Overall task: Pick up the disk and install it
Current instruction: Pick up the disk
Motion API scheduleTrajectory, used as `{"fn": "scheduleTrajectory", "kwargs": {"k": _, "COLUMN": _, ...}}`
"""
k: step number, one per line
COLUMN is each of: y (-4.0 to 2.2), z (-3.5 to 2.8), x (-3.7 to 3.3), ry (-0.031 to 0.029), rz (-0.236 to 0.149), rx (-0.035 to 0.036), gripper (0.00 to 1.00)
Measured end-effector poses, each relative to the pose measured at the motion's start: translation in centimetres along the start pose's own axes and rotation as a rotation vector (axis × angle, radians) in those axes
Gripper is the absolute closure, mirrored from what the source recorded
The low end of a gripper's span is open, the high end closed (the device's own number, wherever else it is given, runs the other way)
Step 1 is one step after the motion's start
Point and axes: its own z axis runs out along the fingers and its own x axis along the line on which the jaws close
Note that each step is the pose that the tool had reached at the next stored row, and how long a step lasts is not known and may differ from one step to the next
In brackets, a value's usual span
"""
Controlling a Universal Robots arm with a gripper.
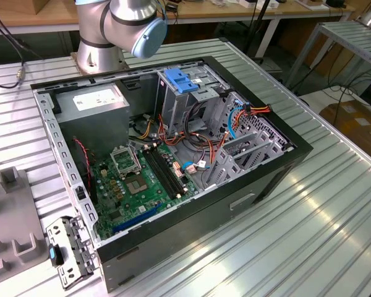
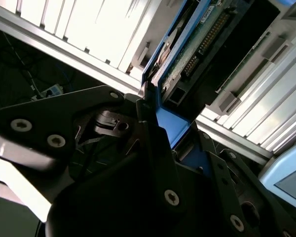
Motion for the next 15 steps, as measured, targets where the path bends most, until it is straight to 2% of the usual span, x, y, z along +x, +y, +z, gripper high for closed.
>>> {"fn": "scheduleTrajectory", "kwargs": {"k": 7, "y": 0.0, "z": -0.37, "x": 0.0, "ry": 0.0, "rz": 0.0, "rx": 0.0, "gripper": 0.63}}
{"fn": "scheduleTrajectory", "kwargs": {"k": 15, "y": -0.01, "z": -1.1, "x": -0.02, "ry": 0.0, "rz": 0.0, "rx": 0.0, "gripper": 0.63}}
